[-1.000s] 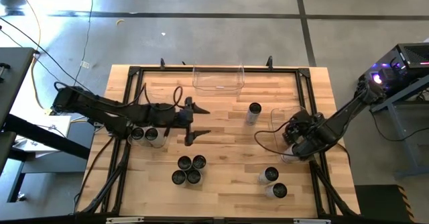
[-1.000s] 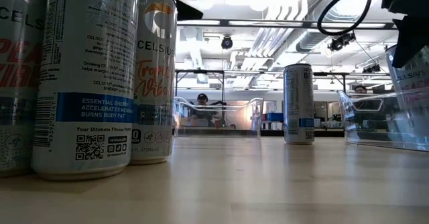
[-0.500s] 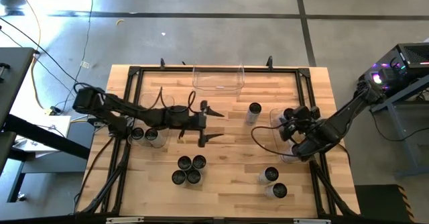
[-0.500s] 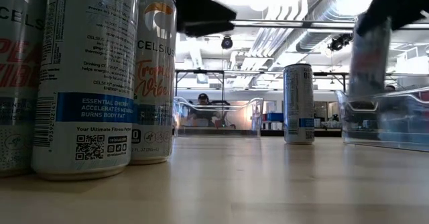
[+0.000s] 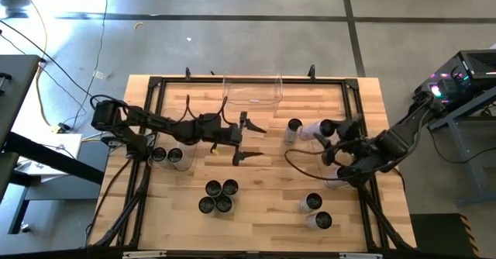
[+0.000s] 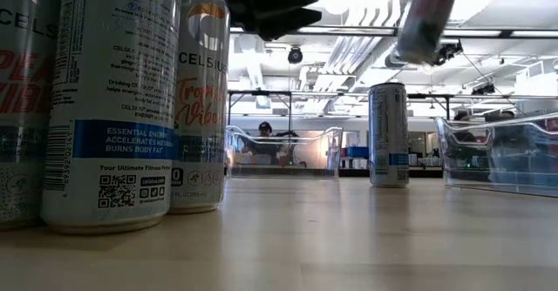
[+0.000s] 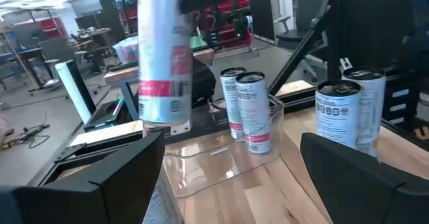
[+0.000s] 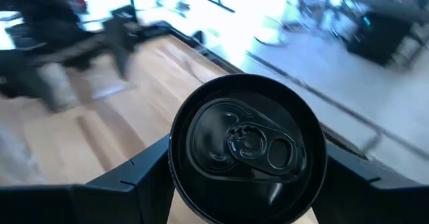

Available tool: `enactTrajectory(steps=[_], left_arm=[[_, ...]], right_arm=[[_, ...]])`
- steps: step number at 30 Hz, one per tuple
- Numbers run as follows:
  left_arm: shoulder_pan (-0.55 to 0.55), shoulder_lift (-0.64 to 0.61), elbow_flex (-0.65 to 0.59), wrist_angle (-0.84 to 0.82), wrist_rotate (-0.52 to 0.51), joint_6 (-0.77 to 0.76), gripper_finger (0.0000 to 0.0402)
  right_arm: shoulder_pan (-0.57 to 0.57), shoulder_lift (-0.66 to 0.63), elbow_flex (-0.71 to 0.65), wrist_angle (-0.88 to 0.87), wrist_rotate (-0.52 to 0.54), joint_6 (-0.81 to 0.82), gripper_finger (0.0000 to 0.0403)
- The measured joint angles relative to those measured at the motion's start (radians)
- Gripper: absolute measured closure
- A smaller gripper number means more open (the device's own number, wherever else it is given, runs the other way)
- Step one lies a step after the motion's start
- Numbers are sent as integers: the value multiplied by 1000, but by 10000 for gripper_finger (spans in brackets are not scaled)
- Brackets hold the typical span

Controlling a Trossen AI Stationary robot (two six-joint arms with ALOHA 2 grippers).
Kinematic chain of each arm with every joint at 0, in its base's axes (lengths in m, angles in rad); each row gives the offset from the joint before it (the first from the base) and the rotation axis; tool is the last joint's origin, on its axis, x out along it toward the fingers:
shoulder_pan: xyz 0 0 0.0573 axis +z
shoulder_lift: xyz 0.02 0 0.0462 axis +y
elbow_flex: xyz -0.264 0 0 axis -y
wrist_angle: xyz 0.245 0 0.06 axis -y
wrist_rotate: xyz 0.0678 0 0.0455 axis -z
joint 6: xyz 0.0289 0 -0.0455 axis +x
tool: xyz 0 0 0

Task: Sort soda cans
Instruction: Put the white-pink soda can into the right transparent bin

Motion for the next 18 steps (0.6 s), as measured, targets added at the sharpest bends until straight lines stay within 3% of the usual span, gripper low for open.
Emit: enactTrajectory(steps=[9, 13, 18], left_arm=[[4, 0, 0, 46, 0, -44, 57], [3, 0, 0, 63, 0, -77, 57], [-5, 0, 0, 75, 27, -88, 57]], right_arm=[[-1, 1, 1, 584, -98, -693, 144], [-7, 1, 2, 707, -163, -835, 144], [-30, 14, 2, 749, -184, -887, 145]])
